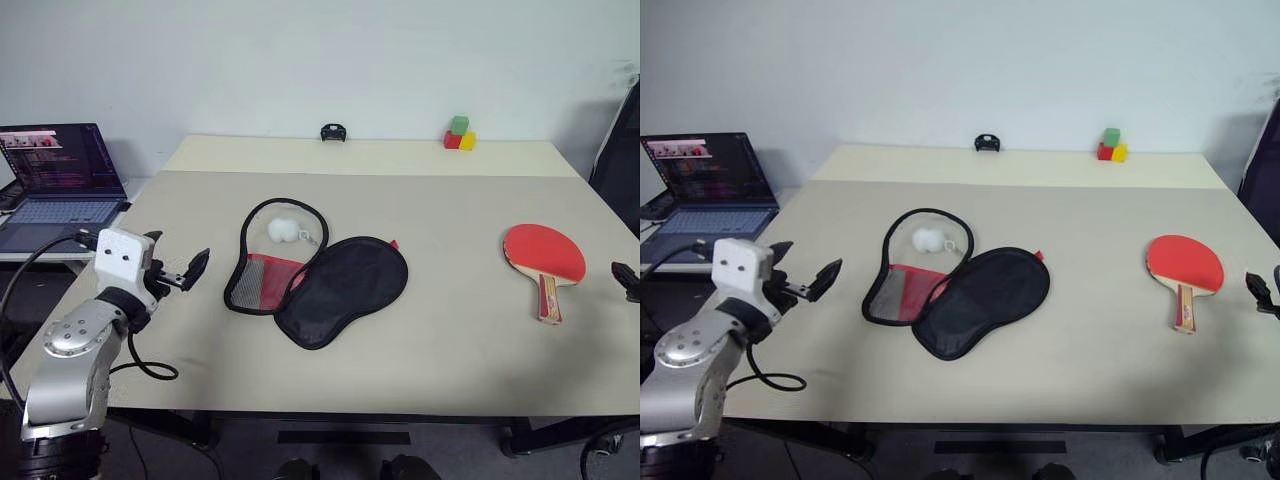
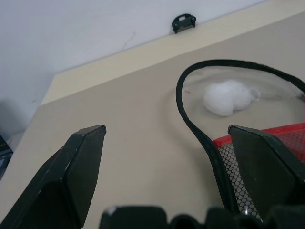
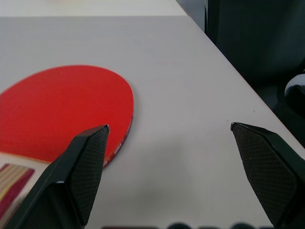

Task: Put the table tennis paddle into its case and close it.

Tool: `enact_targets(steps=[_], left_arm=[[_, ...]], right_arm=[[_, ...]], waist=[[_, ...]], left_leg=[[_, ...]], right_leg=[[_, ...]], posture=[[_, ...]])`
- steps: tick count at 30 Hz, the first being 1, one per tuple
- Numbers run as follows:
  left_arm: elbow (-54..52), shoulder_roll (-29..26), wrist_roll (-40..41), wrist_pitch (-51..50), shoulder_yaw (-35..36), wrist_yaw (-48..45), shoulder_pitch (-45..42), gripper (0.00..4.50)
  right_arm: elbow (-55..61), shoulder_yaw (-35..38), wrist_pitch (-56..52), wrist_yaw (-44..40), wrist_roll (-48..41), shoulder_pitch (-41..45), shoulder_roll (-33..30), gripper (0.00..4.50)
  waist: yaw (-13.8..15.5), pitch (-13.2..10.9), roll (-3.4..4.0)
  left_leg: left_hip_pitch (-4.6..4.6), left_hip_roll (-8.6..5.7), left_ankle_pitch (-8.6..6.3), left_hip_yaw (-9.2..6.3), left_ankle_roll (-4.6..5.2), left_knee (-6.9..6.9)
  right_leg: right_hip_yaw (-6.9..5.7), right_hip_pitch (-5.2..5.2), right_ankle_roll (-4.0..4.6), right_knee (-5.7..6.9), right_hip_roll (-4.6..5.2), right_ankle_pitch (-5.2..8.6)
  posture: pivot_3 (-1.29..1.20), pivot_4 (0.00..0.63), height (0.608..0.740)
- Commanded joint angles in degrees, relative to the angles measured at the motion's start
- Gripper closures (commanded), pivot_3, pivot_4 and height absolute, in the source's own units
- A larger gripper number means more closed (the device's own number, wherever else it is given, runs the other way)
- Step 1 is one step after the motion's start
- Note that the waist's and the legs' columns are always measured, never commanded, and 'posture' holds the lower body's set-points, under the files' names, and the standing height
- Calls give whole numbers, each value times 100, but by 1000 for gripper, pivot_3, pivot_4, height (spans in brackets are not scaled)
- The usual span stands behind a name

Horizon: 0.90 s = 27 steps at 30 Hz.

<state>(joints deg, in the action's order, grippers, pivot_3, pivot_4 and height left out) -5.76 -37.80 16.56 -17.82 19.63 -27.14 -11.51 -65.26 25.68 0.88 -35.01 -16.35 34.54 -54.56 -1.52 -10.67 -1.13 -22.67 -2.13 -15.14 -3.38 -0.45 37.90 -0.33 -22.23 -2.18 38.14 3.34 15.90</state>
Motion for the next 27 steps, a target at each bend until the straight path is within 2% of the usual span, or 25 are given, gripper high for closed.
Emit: enact_targets(steps=[1,11,20,27], left_arm=[[127,3,-102,314,-41,-39,-178,0],[783,116,-85,786,-38,-174,-350,0],[1025,-248,-12,983,407,-357,-185,0],[1229,-419,52,1018,622,-501,-162,0]], right_arm=[[126,46,41,-64,29,50,-312,29],[765,96,-363,-558,-172,-97,-375,29],[1182,-146,-738,-997,-171,144,99,29],[1935,-155,-1109,-1118,-257,-168,311,29]], waist=[[-1,0,0],[-5,1,2],[-16,1,2],[2,2,6]], left_leg=[[0,0,0,0,0,0],[4,5,0,4,0,0],[7,13,0,9,0,0],[5,15,-1,8,0,0]], right_leg=[[-1,0,0,0,0,0],[-1,0,0,0,-4,0],[3,-1,0,1,-7,-1],[14,-3,0,0,-9,-1]], posture=[[0,150,740],[0,150,740],[0,150,740],[0,150,740]])
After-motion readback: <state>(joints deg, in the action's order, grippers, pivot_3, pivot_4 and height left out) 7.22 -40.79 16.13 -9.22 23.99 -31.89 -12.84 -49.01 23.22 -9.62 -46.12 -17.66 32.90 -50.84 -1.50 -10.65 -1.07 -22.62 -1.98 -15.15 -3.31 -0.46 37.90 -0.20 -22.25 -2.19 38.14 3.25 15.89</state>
